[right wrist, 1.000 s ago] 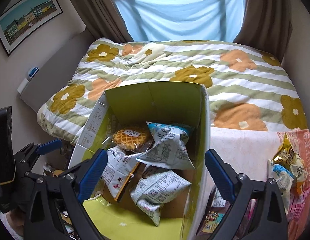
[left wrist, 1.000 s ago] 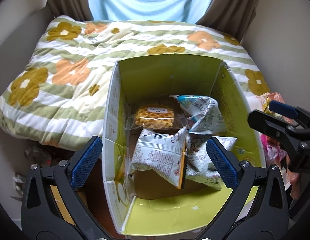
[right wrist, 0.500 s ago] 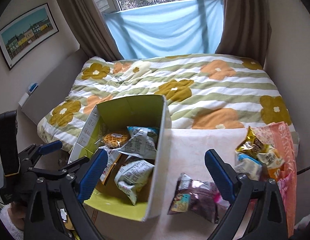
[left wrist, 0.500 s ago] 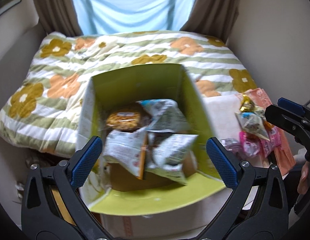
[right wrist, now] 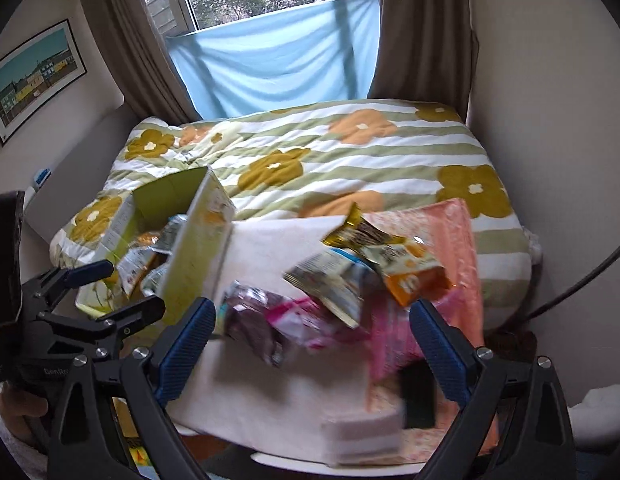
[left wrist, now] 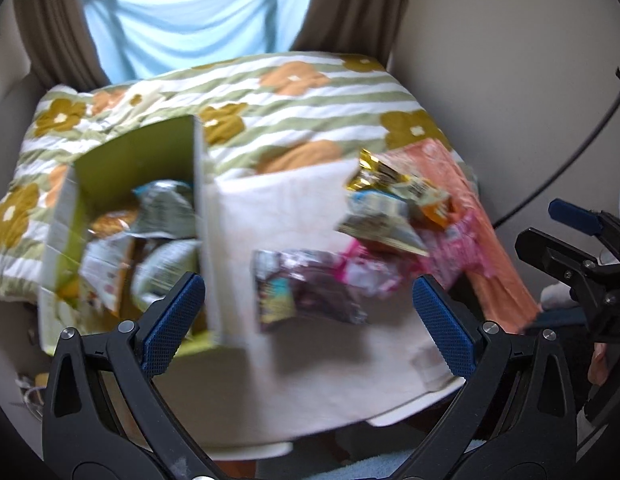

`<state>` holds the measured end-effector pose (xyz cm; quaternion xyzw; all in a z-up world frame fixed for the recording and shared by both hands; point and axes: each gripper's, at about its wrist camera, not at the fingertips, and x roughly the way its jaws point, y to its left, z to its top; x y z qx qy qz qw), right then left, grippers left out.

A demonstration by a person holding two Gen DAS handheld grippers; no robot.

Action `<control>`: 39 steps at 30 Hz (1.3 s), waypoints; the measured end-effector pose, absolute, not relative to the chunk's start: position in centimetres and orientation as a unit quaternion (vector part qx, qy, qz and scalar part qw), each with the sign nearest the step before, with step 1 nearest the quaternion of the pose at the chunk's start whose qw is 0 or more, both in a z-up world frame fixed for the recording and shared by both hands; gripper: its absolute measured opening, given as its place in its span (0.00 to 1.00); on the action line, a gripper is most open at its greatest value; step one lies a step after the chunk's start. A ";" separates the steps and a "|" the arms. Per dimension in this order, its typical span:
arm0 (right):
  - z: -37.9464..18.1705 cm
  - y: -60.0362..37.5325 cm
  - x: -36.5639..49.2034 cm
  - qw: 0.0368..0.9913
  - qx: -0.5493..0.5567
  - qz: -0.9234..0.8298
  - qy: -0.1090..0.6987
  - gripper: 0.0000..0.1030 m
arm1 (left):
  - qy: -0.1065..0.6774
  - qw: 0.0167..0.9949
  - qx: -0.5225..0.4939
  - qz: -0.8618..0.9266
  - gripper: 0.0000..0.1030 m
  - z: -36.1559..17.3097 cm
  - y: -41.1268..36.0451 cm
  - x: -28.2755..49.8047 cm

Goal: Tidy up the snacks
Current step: 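Move both grippers back toward the remaining snacks on the table, then close the left gripper on the white paper packet while the right grasps the dark green pack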

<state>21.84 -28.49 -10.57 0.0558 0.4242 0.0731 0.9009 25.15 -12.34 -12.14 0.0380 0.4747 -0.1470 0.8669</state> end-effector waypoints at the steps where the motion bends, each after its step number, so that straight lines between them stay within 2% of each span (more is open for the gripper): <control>1: -10.8 -29.2 21.3 0.903 0.045 0.067 0.422 0.94 | 0.479 0.865 0.037 -0.148 1.00 -12.6 -13.3 24.7; 13: -15.7 -37.1 18.4 0.883 0.051 0.052 0.464 0.94 | 0.522 0.836 0.044 -0.161 1.00 -17.3 -20.4 20.4; 25: -22.1 -40.5 18.2 0.859 0.100 0.027 0.501 0.94 | 0.530 0.765 0.191 -0.312 1.00 -25.1 -27.7 18.0; 34: -23.9 -42.1 17.5 0.858 0.126 0.005 0.498 0.94 | 0.519 0.705 0.278 -0.395 0.99 -29.6 -31.6 17.5; 36: -24.1 -42.1 17.3 0.858 0.122 -0.003 0.499 0.91 | 0.524 0.696 0.278 -0.405 0.90 -30.2 -31.8 17.7; 39: -24.5 -42.0 17.1 0.855 0.118 -0.008 0.505 0.86 | 0.541 0.686 0.264 -0.409 0.86 -30.9 -32.0 18.5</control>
